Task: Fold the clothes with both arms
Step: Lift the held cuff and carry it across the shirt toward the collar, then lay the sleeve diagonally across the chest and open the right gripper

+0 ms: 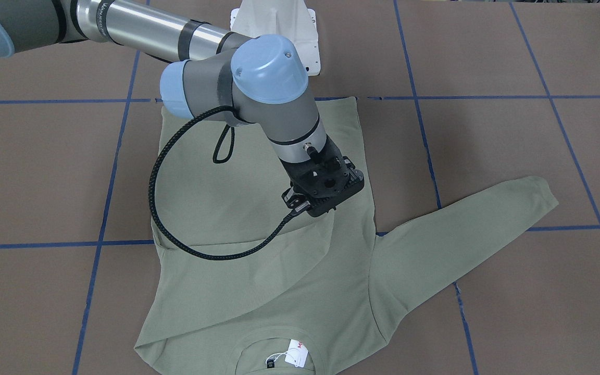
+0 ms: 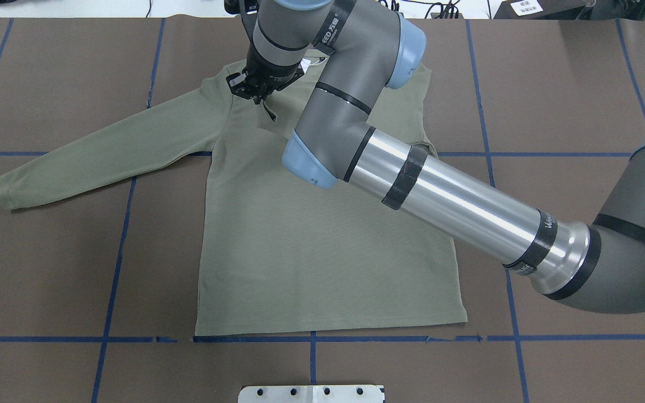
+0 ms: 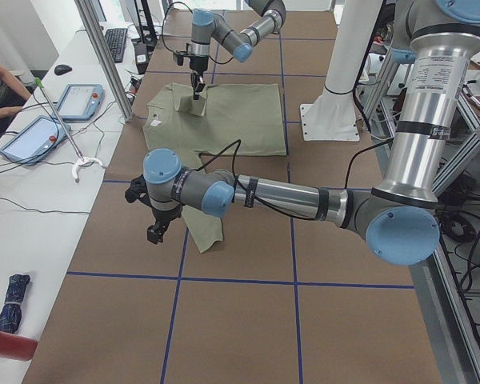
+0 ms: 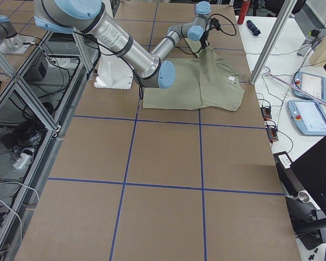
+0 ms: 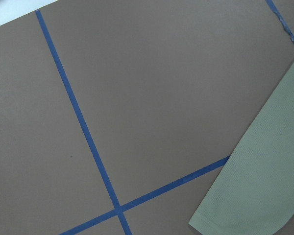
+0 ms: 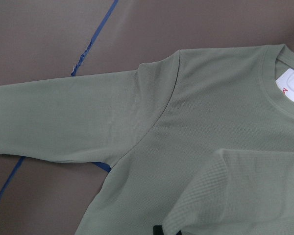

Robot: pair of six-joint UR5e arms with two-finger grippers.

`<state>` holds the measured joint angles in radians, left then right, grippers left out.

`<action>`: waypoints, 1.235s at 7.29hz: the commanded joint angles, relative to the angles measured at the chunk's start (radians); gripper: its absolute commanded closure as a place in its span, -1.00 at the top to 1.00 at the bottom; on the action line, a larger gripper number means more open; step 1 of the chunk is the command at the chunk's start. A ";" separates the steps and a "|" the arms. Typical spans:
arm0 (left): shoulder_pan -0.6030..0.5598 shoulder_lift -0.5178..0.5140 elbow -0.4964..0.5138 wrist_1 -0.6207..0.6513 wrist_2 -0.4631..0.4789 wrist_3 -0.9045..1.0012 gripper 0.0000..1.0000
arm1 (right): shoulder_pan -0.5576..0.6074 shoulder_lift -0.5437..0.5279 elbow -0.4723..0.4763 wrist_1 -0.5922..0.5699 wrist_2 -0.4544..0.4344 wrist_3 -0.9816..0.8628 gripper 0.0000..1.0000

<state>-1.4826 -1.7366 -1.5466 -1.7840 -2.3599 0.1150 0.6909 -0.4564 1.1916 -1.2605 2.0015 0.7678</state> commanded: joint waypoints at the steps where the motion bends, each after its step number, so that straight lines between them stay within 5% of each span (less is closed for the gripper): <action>1: -0.001 -0.001 0.000 0.000 0.001 0.000 1.00 | -0.059 0.001 -0.003 0.012 -0.058 0.014 -1.00; 8: -0.001 -0.006 0.002 0.000 0.001 -0.021 1.00 | -0.110 -0.010 -0.042 0.136 -0.162 0.100 -1.00; 9: -0.001 -0.006 0.002 0.000 0.001 -0.021 1.00 | -0.116 0.001 -0.070 0.162 -0.176 0.100 -0.66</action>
<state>-1.4833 -1.7417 -1.5450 -1.7840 -2.3593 0.0988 0.5802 -0.4642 1.1508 -1.1212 1.8439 0.8665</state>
